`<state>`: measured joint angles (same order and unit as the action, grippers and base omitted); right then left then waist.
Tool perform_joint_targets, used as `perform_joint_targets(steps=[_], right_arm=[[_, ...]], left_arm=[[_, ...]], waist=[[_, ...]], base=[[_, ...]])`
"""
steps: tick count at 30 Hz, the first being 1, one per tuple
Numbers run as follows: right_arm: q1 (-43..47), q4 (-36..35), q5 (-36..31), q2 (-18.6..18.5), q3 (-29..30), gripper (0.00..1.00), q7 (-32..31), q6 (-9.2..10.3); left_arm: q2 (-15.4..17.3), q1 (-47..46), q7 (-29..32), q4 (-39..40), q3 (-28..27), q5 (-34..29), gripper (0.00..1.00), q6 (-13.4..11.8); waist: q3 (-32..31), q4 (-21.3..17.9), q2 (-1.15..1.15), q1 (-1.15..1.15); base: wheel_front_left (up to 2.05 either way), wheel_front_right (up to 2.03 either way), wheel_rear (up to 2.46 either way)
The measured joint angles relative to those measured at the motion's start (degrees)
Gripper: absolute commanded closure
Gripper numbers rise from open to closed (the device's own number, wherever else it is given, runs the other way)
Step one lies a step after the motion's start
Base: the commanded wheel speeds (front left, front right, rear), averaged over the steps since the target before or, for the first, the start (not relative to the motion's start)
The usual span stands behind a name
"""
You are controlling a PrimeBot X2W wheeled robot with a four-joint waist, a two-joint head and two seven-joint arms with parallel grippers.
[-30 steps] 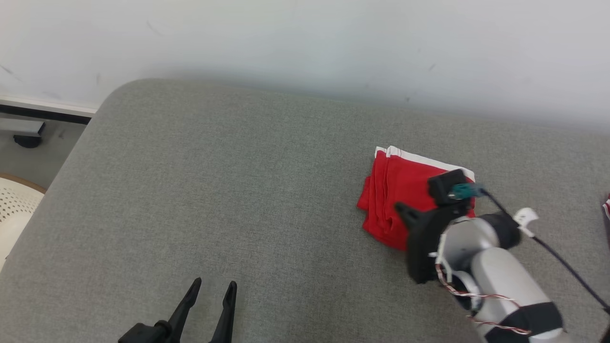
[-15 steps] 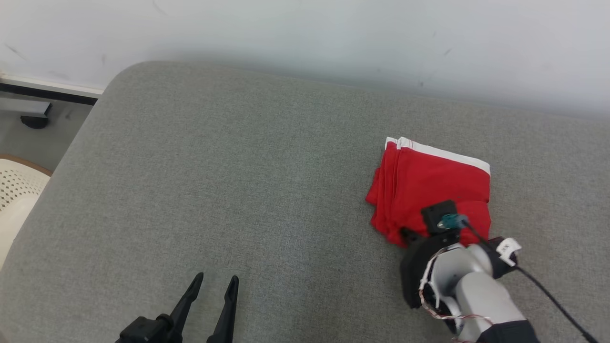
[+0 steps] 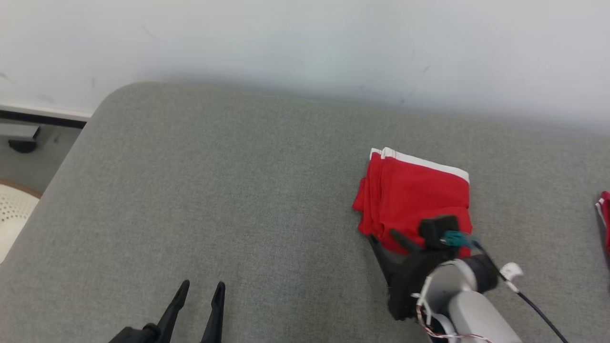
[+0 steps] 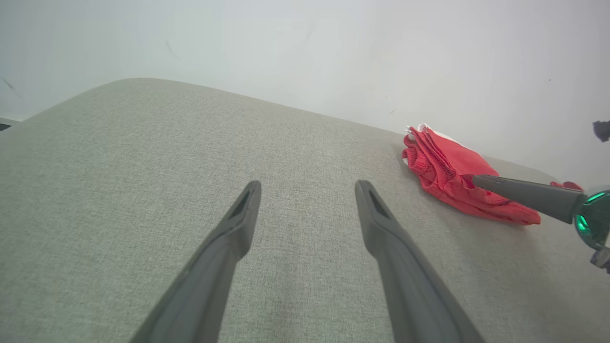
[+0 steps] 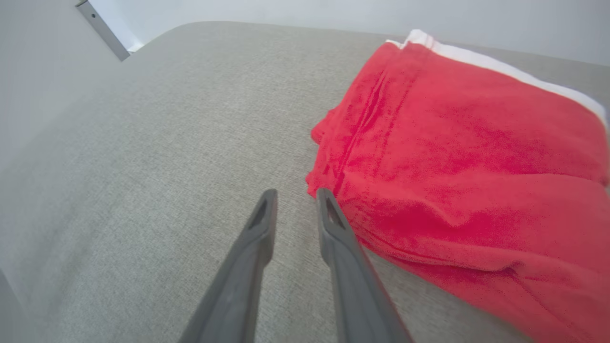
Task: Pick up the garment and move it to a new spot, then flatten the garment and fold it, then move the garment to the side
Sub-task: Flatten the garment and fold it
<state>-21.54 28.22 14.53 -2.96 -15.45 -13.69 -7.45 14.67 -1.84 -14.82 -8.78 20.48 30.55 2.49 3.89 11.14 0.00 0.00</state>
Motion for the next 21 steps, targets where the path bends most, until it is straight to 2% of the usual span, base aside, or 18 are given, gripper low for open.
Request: perform_joint_targets(steps=[10,18,21], right_arm=[[12.2,-14.7,-2.5,0.0,13.9,0.0,7.4,0.0],[19.6,-20.1,-4.1,0.0,19.0,0.0,12.2,0.0],[21.1,-20.2,-3.9,0.1,19.9,0.0,14.9,0.0]], left_arm=[[-0.3,4.1,-0.2,2.3,-6.2,-2.5,0.0,-1.7],[-2.2,6.0,-0.2,4.6,-11.8,-5.8,0.0,-1.7],[-4.4,6.4,-0.2,5.8,-15.0,-5.9,0.0,-0.9]], waist=[[-3.8,-3.4,0.0,-0.01],[-5.9,-7.4,0.0,-0.01],[-6.6,-8.6,0.0,-0.01]], base=[[0.0,0.0,0.0],[0.0,0.0,0.0],[0.0,0.0,0.0]])
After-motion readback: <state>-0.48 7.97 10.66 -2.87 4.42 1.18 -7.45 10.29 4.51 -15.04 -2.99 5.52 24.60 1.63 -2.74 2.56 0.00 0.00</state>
